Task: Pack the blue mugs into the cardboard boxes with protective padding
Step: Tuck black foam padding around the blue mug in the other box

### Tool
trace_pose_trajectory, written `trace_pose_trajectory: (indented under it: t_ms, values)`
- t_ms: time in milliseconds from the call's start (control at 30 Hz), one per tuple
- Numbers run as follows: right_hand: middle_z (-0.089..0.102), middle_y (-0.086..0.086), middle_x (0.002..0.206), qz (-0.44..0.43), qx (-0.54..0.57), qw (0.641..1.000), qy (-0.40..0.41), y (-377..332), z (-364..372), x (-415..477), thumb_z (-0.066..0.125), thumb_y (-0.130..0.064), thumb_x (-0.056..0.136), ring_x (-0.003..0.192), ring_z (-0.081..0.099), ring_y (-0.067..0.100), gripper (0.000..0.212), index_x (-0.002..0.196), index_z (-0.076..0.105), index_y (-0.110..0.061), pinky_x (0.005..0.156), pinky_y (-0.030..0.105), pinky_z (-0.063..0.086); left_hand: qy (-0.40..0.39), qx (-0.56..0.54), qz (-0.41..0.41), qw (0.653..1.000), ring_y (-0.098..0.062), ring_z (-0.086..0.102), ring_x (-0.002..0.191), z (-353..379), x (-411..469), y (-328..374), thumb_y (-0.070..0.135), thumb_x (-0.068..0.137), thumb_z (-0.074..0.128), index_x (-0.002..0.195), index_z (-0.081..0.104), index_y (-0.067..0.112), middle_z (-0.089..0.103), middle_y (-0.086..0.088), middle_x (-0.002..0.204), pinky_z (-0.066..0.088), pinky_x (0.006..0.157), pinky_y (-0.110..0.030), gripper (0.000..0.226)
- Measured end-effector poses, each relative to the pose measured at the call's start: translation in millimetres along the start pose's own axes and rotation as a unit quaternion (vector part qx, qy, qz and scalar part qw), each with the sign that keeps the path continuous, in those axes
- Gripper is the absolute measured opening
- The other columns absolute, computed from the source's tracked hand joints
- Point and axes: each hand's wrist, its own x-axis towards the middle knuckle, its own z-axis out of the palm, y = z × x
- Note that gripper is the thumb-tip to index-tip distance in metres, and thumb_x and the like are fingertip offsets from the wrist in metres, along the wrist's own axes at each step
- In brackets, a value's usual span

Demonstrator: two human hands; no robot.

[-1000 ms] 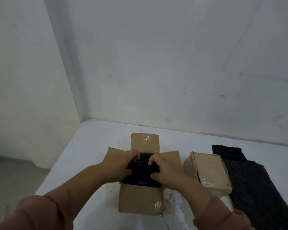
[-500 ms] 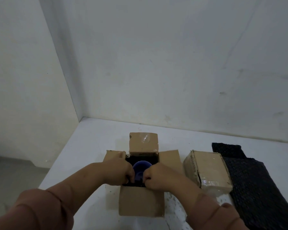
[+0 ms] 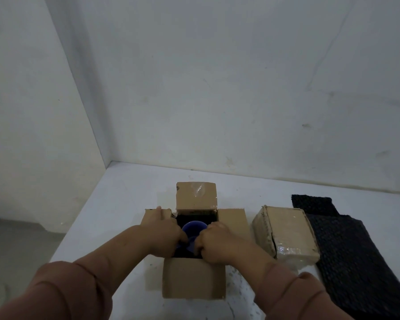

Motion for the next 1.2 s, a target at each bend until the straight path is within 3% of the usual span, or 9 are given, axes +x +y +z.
trace_pose_trajectory:
  t_ms: [100, 533, 667, 733, 833, 867, 1000, 1100, 1200]
  values:
    - [0.061, 0.009, 0.113, 0.022, 0.023, 0.999, 0.027, 0.1, -2.1, 2.9, 0.051, -0.022, 0.089, 0.104, 0.054, 0.030, 0.018, 0.107, 0.056, -0.020, 0.089, 0.033, 0.035, -0.017, 0.002, -0.009, 1.000, -0.025, 0.042, 0.120, -2.2, 1.7, 2.0, 0.020, 0.092, 0.049, 0.125, 0.054, 0.037, 0.058, -0.002, 0.117, -0.004, 0.111, -0.062, 0.037]
    - [0.060, 0.009, 0.120, 0.012, -0.038, 0.999, -0.014, 2.2, -0.5, 3.7, 0.048, -0.029, 0.093, 0.107, 0.050, 0.034, 0.029, 0.120, 0.051, -0.020, 0.090, 0.038, 0.040, -0.021, 0.012, -0.030, 0.999, -0.032, 0.038, 0.126, 2.2, 9.1, 6.1, 0.015, 0.088, 0.053, 0.118, 0.053, 0.035, 0.055, -0.008, 0.119, -0.013, 0.107, -0.066, 0.037]
    - [0.062, 0.011, 0.112, -0.025, -0.088, 0.992, 0.087, 6.2, -2.6, -6.3, 0.046, -0.029, 0.094, 0.100, 0.054, 0.031, 0.030, 0.118, 0.060, -0.017, 0.092, 0.038, 0.037, -0.043, 0.018, -0.053, 0.998, -0.031, 0.040, 0.126, -9.8, 8.3, 12.3, 0.012, 0.086, 0.050, 0.124, 0.053, 0.039, 0.058, -0.002, 0.119, 0.000, 0.111, -0.066, 0.046]
    - [0.062, 0.012, 0.104, -0.024, -0.020, 0.982, 0.184, 12.3, -3.1, -20.8, 0.045, -0.029, 0.094, 0.096, 0.053, 0.030, 0.030, 0.108, 0.068, -0.015, 0.088, 0.037, 0.036, -0.003, 0.025, -0.054, 0.998, -0.029, 0.048, 0.114, -19.7, 9.7, 20.9, 0.020, 0.088, 0.047, 0.122, 0.054, 0.038, 0.060, 0.000, 0.111, 0.012, 0.112, -0.060, 0.039]
    - [0.065, 0.010, 0.089, 0.009, 0.171, 0.930, 0.326, 37.0, 3.9, -59.4, 0.053, -0.021, 0.088, 0.088, 0.055, 0.026, 0.022, 0.089, 0.072, -0.010, 0.082, 0.036, 0.042, 0.100, -0.107, -0.054, 0.988, -0.023, 0.052, 0.103, -36.5, 18.3, 50.2, 0.015, 0.083, 0.051, 0.113, 0.060, 0.032, 0.061, 0.000, 0.110, 0.041, 0.092, -0.035, 0.036]
    - [0.064, 0.009, 0.087, 0.047, 0.221, 0.902, 0.367, 49.2, 9.1, -76.4, 0.055, -0.017, 0.087, 0.087, 0.054, 0.024, 0.018, 0.087, 0.071, -0.009, 0.081, 0.034, 0.044, 0.139, -0.165, -0.039, 0.976, -0.021, 0.055, 0.099, -41.5, 24.2, 64.5, 0.011, 0.082, 0.050, 0.109, 0.062, 0.029, 0.061, -0.001, 0.110, 0.044, 0.079, -0.027, 0.035]
    - [0.064, 0.005, 0.093, 0.239, 0.376, 0.753, 0.485, 110.3, 42.5, -147.3, 0.058, 0.000, 0.083, 0.090, 0.060, 0.019, 0.019, 0.094, 0.071, -0.009, 0.079, 0.025, 0.044, 0.213, -0.360, 0.042, 0.907, -0.006, 0.054, 0.084, -58.6, 51.6, 147.9, 0.008, 0.086, 0.048, 0.097, 0.065, 0.024, 0.055, 0.012, 0.092, 0.038, 0.067, -0.010, 0.026]
    - [0.064, 0.007, 0.105, 0.386, 0.414, 0.711, 0.418, 160.3, 75.4, -192.1, 0.055, -0.006, 0.086, 0.092, 0.059, 0.020, 0.020, 0.097, 0.069, -0.015, 0.079, 0.025, 0.042, 0.207, -0.434, 0.076, 0.874, -0.003, 0.046, 0.072, -62.5, 76.8, 226.4, 0.007, 0.084, 0.050, 0.094, 0.066, 0.020, 0.049, 0.010, 0.084, 0.033, 0.059, -0.003, 0.022]
    - [0.062, 0.011, 0.117, 0.455, 0.413, 0.736, 0.284, 196.2, 111.1, -224.5, 0.055, -0.011, 0.085, 0.101, 0.059, 0.024, 0.025, 0.107, 0.067, -0.014, 0.084, 0.025, 0.043, 0.112, -0.497, 0.064, 0.858, -0.006, 0.047, 0.071, -54.8, 104.4, 292.4, 0.007, 0.088, 0.046, 0.103, 0.064, 0.017, 0.053, 0.002, 0.092, 0.036, 0.057, -0.011, 0.026]
